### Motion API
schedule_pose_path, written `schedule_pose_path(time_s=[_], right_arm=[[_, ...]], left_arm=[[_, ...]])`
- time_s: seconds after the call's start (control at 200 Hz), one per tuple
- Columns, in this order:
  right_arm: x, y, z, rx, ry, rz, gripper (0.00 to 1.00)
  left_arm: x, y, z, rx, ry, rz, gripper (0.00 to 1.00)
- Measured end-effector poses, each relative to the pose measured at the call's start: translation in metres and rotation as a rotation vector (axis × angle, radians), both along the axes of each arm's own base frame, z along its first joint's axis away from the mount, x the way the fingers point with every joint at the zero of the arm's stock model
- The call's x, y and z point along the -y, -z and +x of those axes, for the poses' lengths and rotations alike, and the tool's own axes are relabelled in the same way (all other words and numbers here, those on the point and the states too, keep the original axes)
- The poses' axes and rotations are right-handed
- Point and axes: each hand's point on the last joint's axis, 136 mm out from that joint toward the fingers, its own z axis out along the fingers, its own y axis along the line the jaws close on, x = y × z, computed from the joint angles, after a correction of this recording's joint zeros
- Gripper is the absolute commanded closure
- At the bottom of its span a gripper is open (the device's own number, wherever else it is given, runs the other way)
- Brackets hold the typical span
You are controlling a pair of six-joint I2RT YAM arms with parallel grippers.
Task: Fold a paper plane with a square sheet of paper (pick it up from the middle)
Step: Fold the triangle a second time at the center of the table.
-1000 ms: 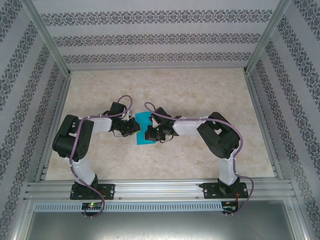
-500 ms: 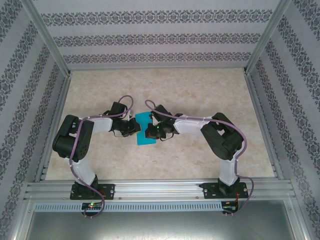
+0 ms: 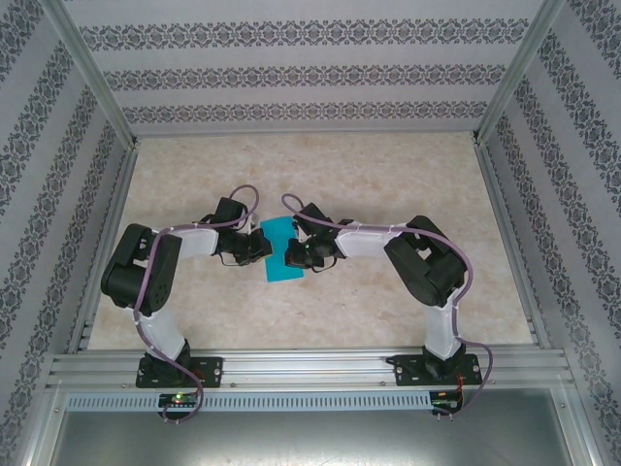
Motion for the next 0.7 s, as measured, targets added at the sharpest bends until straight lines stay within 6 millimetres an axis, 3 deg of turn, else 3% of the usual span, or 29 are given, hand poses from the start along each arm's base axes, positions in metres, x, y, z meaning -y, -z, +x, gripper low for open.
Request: schedule_pose_path(time_s=[0.31,0.54,0.699], right_arm=[[0.001,0.000,-0.001,0.017,-0.001,0.016,1.00],[0.000,-0.001,-0.001,0.016,-0.003,0.020,1.00],[-0.001,-0.002,-0.002,0.011,-0.003,0.028,1.00]], left_arm=[[-0.034,-0.001,0.013,0.034,-0.104,0.112,0.91],[-0.037,-0.003,0.012,0.038,-0.113,0.117,0.88],[-0.029,-0.025,0.010,0.079,-0.093,0.056,0.85]])
